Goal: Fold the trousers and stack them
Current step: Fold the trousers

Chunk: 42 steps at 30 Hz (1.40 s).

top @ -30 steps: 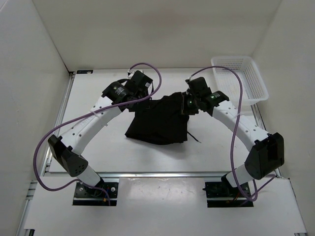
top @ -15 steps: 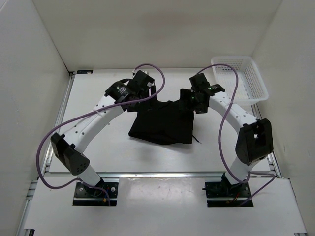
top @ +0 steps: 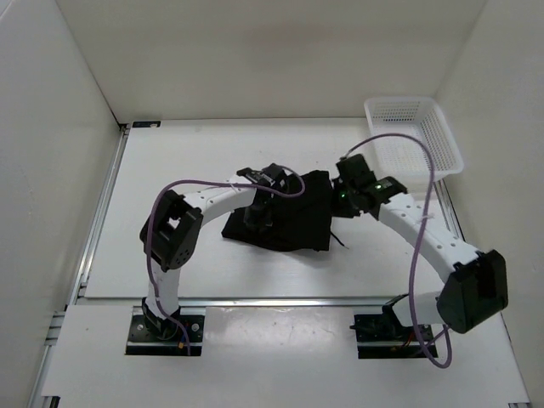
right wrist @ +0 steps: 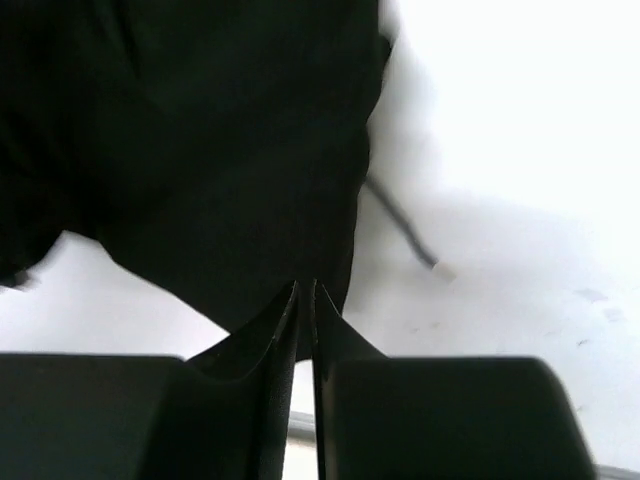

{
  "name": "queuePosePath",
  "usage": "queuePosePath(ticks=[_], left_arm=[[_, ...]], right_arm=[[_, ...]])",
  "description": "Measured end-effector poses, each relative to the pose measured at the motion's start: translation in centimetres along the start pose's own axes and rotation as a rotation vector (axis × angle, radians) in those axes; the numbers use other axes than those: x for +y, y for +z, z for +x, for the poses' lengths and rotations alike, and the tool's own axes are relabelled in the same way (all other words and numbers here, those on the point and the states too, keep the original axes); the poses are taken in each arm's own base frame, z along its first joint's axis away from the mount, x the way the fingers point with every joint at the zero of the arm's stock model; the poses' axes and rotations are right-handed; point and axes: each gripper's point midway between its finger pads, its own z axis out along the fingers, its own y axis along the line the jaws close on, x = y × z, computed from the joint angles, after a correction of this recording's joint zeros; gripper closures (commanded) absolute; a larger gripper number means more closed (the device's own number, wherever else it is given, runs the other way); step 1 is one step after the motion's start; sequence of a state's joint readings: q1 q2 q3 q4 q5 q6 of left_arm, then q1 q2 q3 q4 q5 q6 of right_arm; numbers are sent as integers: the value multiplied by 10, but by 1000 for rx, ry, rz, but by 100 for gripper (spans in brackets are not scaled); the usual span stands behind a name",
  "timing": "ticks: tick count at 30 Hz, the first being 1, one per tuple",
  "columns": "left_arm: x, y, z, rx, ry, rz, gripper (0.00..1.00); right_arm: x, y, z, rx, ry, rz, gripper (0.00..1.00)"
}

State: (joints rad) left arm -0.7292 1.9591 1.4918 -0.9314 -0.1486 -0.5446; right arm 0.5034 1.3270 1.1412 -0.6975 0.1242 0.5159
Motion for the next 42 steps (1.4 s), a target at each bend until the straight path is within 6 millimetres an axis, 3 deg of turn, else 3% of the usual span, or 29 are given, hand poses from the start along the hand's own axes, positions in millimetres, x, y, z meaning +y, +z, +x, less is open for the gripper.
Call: queuePosePath(ticks=[3, 6, 9, 11, 13, 14, 15, 17, 20, 23, 25, 29, 34, 42], left_arm=[[8, 13, 22, 55, 0, -20, 74], [8, 18, 32, 67, -4, -24, 74], [5, 13, 35, 58, -2, -13, 73], [2, -1, 32, 33, -6, 7, 71], [0, -26, 24, -11, -13, 37, 66], [-2, -45, 15, -48, -19, 60, 63], [-5, -64, 4, -93, -28, 86, 61], [-9, -112, -21, -215, -45, 143, 37], [-2, -189, -50, -406, -80, 208, 3], [18, -253, -59, -562, -134, 237, 0], [38, -282, -55, -635, -172, 232, 0], [74, -314, -43, -731, -256, 207, 0], [114, -337, -26, -834, -381, 161, 0], [158, -366, 0, -970, -526, 141, 0]], right_arm=[[6, 30, 47, 140, -30, 6, 87], [13, 54, 75, 224, -58, 25, 89], [16, 63, 83, 244, -72, 37, 87], [16, 59, 77, 225, -72, 48, 71], [16, 47, 62, 182, -75, 55, 42], [17, 38, 50, 149, -80, 56, 18], [20, 28, 38, 110, -77, 48, 12], [25, 0, 7, 7, -80, 21, 1], [22, -44, -31, -150, -69, 4, 1], [4, -79, -45, -249, -49, 34, 1], [-13, -97, -46, -293, -35, 85, 1], [-45, -125, -43, -356, -10, 192, 1], [-79, -150, -40, -395, 26, 351, 1], [-102, -170, -34, -428, 70, 446, 1]])
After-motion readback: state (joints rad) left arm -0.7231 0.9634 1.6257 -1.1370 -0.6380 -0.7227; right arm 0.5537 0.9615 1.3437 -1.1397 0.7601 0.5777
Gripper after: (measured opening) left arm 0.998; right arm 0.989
